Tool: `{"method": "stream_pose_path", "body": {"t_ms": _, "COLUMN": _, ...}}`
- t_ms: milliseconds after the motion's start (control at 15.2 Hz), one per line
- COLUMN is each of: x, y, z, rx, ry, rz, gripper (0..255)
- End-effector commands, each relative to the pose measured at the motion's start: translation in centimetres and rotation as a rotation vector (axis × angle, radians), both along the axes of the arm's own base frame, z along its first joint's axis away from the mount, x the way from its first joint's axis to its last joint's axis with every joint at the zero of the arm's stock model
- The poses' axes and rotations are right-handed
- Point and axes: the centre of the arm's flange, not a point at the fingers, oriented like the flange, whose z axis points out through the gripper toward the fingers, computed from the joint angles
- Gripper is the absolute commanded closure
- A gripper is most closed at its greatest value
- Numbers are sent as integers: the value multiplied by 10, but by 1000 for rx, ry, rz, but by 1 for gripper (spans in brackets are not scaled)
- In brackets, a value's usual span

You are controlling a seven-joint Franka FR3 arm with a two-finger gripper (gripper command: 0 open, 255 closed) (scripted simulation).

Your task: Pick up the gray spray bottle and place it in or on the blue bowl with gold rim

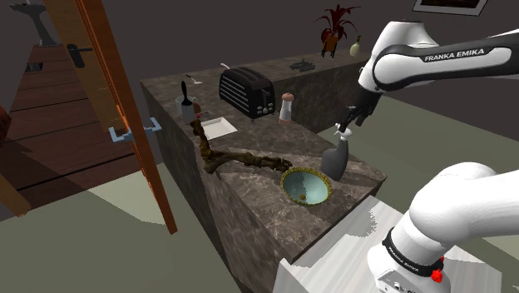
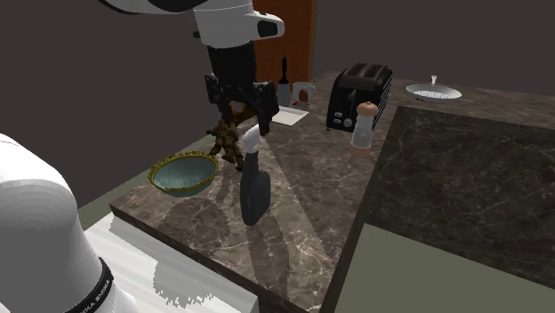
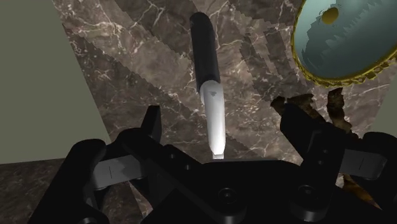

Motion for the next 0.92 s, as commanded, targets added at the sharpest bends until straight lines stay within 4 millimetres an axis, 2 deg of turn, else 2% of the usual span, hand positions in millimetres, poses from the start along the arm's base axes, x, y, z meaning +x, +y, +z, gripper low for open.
{"method": "stream_pose_path", "body": {"t_ms": 0, "x": 0, "y": -2, "z": -11, "rx": -2, "ry": -1, "rz": 0, "gripper": 0}}
{"method": "stream_pose_path", "body": {"t_ms": 330, "x": 5, "y": -3, "z": -40, "rx": -2, "ry": -1, "rz": 0, "gripper": 0}}
{"method": "stream_pose_path", "body": {"t_ms": 858, "x": 5, "y": -3, "z": -40, "rx": -2, "ry": -1, "rz": 0, "gripper": 0}}
